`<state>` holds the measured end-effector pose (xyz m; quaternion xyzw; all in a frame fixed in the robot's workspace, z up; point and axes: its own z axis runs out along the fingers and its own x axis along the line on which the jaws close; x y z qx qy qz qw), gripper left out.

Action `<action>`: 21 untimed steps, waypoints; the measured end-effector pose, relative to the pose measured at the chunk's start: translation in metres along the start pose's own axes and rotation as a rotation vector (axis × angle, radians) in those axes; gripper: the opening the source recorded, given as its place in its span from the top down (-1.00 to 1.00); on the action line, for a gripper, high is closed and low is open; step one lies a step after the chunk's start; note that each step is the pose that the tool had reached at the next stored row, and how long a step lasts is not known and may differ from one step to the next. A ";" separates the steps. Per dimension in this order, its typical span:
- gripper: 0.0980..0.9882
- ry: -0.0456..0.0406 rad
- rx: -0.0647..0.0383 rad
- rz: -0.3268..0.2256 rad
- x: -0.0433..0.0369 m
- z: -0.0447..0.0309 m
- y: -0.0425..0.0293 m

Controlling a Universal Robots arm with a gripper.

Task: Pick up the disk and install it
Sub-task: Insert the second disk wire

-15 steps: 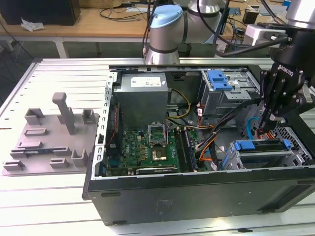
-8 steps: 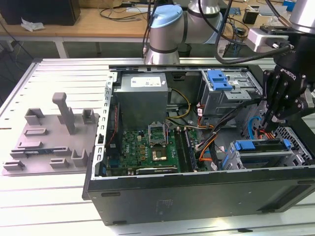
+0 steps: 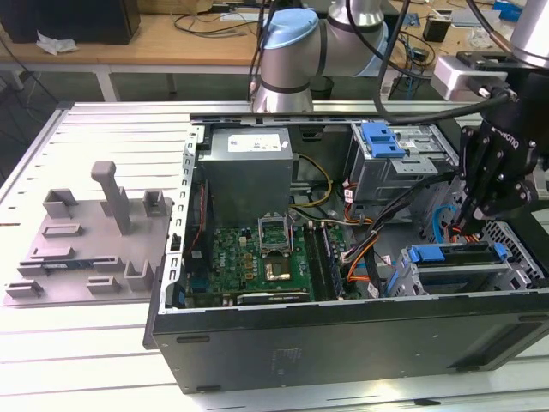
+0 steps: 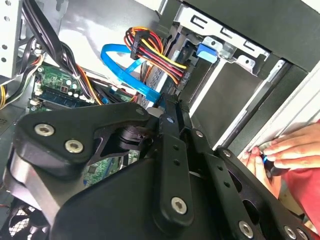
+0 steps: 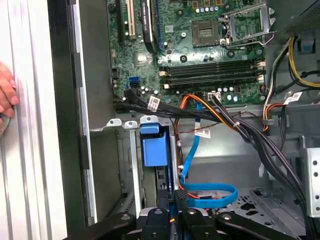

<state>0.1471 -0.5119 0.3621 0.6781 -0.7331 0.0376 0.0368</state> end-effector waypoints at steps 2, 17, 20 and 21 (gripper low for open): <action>0.85 -0.0164 -0.001 0.000 0.0059 0.0016 0.0010; 0.85 -0.0396 -0.007 -0.001 0.0104 0.0049 0.0002; 0.85 -0.0434 -0.007 -0.001 0.0121 0.0052 -0.0002; 0.85 -0.0462 -0.007 -0.001 0.0131 0.0054 -0.0004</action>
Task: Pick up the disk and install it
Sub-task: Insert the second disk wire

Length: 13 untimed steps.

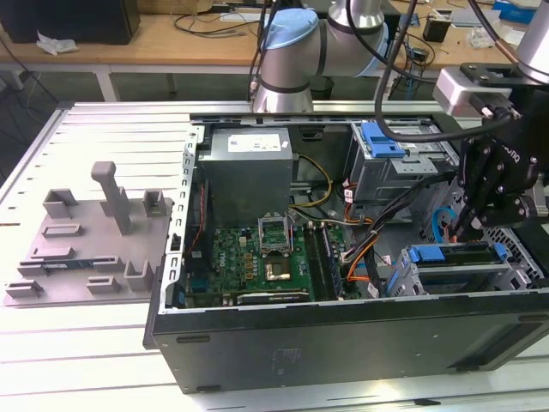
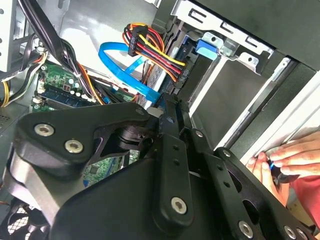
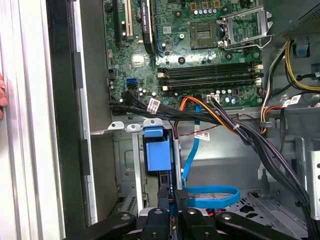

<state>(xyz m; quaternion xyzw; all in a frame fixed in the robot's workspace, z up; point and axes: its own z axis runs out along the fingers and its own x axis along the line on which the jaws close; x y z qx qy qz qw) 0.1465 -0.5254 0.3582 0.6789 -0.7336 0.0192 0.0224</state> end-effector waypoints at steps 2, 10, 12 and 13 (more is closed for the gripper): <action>0.85 -0.0059 0.000 0.000 0.0019 0.0002 -0.0004; 0.85 -0.0175 -0.001 -0.001 0.0042 0.0015 -0.0017; 0.85 -0.0178 -0.001 -0.001 0.0041 0.0022 -0.0017; 0.85 -0.0179 -0.001 -0.002 0.0041 0.0028 -0.0017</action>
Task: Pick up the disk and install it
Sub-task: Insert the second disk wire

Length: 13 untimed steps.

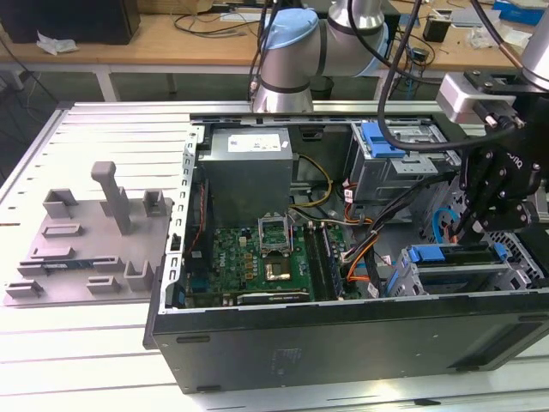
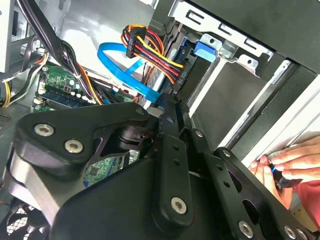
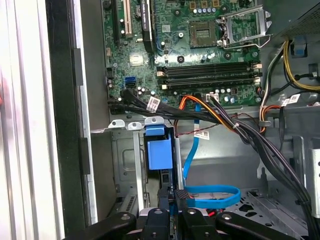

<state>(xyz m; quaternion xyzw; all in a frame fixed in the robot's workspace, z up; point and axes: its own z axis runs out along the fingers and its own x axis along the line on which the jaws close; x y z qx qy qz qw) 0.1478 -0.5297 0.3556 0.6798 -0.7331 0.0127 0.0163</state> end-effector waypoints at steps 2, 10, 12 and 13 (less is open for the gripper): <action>0.85 0.0000 0.000 -0.001 0.0000 0.0007 0.0000; 0.85 -0.0001 0.000 -0.007 -0.0001 0.0033 -0.0001; 0.85 0.0001 0.000 -0.010 -0.0002 0.0040 -0.0001; 0.85 0.0000 0.000 -0.012 -0.0002 0.0044 -0.0001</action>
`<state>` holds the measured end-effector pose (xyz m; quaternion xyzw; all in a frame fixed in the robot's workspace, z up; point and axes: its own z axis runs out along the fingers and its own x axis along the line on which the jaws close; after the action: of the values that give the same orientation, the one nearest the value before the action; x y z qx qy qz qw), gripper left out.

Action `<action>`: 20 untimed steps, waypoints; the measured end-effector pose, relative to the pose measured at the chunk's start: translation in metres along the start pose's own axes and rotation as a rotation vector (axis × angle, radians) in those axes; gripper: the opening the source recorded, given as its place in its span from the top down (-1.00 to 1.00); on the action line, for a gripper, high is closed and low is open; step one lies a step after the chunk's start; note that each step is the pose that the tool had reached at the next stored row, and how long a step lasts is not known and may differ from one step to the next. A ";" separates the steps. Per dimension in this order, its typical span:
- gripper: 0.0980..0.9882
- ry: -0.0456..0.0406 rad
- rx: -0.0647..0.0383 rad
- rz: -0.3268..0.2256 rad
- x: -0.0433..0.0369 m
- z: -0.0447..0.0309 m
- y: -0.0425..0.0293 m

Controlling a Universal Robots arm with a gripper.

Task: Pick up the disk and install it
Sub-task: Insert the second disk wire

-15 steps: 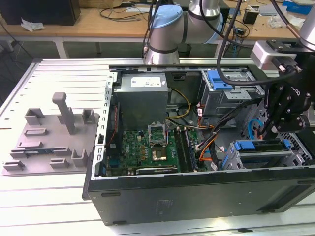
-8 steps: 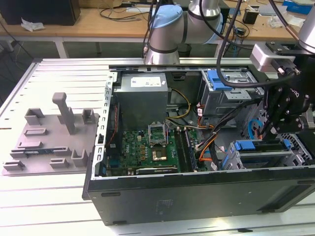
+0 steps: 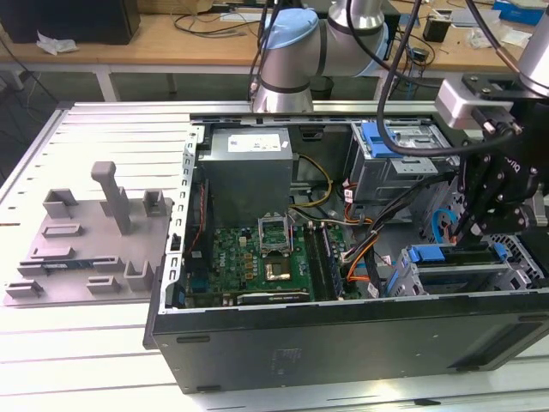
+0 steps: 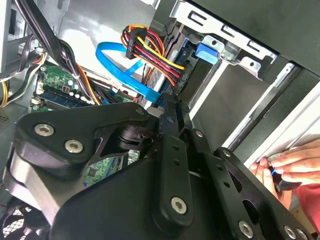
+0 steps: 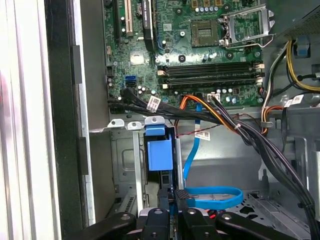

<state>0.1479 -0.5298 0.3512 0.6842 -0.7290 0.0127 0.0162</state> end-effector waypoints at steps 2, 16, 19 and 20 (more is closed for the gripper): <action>0.85 0.0001 0.000 -0.003 0.0000 0.0004 0.0000; 0.85 0.0001 0.001 -0.025 -0.0002 0.0023 -0.0006; 0.85 0.0001 0.001 -0.032 -0.0003 0.0029 -0.0005; 0.85 0.0002 0.002 -0.036 -0.0004 0.0032 -0.0005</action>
<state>0.1484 -0.5295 0.3480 0.6972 -0.7166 0.0130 0.0160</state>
